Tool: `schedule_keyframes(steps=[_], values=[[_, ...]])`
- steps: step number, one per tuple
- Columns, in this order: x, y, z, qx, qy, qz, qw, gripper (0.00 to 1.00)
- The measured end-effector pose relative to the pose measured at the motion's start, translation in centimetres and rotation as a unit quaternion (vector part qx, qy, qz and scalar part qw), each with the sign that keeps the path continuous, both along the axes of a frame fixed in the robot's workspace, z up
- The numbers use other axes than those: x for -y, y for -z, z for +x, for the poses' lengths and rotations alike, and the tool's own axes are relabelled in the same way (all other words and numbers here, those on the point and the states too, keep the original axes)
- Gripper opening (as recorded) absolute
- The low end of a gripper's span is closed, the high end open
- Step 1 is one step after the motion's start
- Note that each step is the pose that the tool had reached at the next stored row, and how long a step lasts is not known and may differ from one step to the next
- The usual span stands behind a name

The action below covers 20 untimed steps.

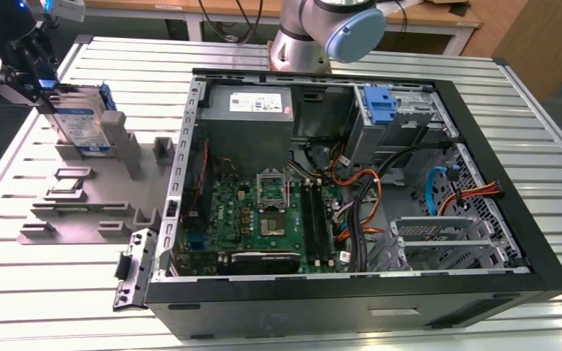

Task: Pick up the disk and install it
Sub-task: 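Pick up the disk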

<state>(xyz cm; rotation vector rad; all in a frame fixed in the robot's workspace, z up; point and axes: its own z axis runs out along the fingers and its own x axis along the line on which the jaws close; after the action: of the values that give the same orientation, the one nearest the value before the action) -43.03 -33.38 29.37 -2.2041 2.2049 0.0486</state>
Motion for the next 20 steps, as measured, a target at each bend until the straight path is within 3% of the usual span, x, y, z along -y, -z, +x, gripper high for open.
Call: schedule_keyframes(steps=[11, 20], values=[[-0.07, 0.29, 0.09, -0.0028, 0.01, 0.0024, 0.9999, 0.48], [-0.13, 0.34, 0.12, -0.0104, 0.012, 0.0027, 0.9999, 0.48]])
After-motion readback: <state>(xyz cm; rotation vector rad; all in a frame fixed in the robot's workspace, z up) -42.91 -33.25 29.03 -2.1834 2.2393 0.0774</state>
